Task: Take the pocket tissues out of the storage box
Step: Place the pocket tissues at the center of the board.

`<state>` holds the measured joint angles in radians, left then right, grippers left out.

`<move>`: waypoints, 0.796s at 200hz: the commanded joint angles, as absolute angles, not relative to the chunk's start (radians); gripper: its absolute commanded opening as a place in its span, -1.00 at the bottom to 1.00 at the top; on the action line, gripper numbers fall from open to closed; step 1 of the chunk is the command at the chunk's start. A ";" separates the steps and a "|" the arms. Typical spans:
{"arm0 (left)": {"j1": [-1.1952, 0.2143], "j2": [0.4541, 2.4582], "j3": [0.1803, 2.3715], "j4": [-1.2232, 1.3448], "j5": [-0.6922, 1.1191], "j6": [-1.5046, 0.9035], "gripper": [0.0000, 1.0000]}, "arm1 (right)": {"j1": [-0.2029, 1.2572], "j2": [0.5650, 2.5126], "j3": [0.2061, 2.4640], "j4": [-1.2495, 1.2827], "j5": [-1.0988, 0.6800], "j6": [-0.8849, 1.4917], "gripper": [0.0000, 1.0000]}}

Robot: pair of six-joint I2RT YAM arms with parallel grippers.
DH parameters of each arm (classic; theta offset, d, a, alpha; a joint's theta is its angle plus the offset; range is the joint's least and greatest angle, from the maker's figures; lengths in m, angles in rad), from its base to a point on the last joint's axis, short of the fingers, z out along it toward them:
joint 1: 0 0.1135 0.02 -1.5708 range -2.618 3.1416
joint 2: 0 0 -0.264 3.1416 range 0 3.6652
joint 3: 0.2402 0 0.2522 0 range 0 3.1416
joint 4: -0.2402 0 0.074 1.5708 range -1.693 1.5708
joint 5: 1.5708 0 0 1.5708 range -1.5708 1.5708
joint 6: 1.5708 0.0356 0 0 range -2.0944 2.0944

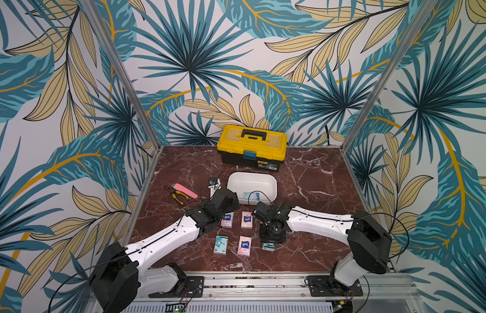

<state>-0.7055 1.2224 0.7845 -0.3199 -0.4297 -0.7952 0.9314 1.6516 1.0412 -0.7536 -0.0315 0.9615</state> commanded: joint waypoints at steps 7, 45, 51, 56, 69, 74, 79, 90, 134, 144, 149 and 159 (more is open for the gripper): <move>-0.701 1.203 0.813 -0.340 -0.433 -0.801 1.00 | 0.936 1.672 1.011 -0.739 -0.033 0.969 -0.04; -0.701 1.196 0.815 -0.350 -0.439 -0.799 1.00 | 0.936 1.683 0.982 -0.719 -0.053 0.980 0.00; -0.702 1.197 0.816 -0.351 -0.441 -0.798 1.00 | 0.936 1.684 0.978 -0.715 -0.055 0.981 0.00; -0.702 1.196 0.815 -0.351 -0.443 -0.798 1.00 | 0.936 1.685 0.978 -0.715 -0.055 0.980 0.01; -0.702 1.195 0.816 -0.355 -0.447 -0.798 1.00 | 0.937 1.690 0.976 -0.714 -0.065 0.980 0.04; -0.701 1.193 0.816 -0.356 -0.448 -0.799 1.00 | 0.937 1.690 0.974 -0.713 -0.068 0.981 0.05; -0.701 1.193 0.815 -0.357 -0.450 -0.799 1.00 | 0.937 1.692 0.973 -0.713 -0.071 0.980 0.06; -0.700 1.190 0.815 -0.360 -0.453 -0.800 1.00 | 0.937 1.689 0.971 -0.712 -0.077 0.980 0.10; -0.697 1.177 0.811 -0.355 -0.474 -0.780 1.00 | 0.938 1.648 0.989 -0.719 -0.070 0.970 0.31; -0.694 1.175 0.811 -0.351 -0.475 -0.773 1.00 | 0.936 1.634 0.997 -0.729 -0.065 0.968 0.36; -0.693 1.175 0.811 -0.348 -0.474 -0.770 1.00 | 0.937 1.628 1.004 -0.735 -0.062 0.964 0.38; -0.686 1.174 0.812 -0.344 -0.474 -0.767 1.00 | 0.937 1.618 1.020 -0.755 -0.054 0.955 0.42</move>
<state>-0.7010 1.1984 0.7845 -0.3408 -0.4530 -0.7895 0.9314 1.6638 0.9916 -0.7094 -0.0719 0.9680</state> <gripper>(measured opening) 0.997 0.695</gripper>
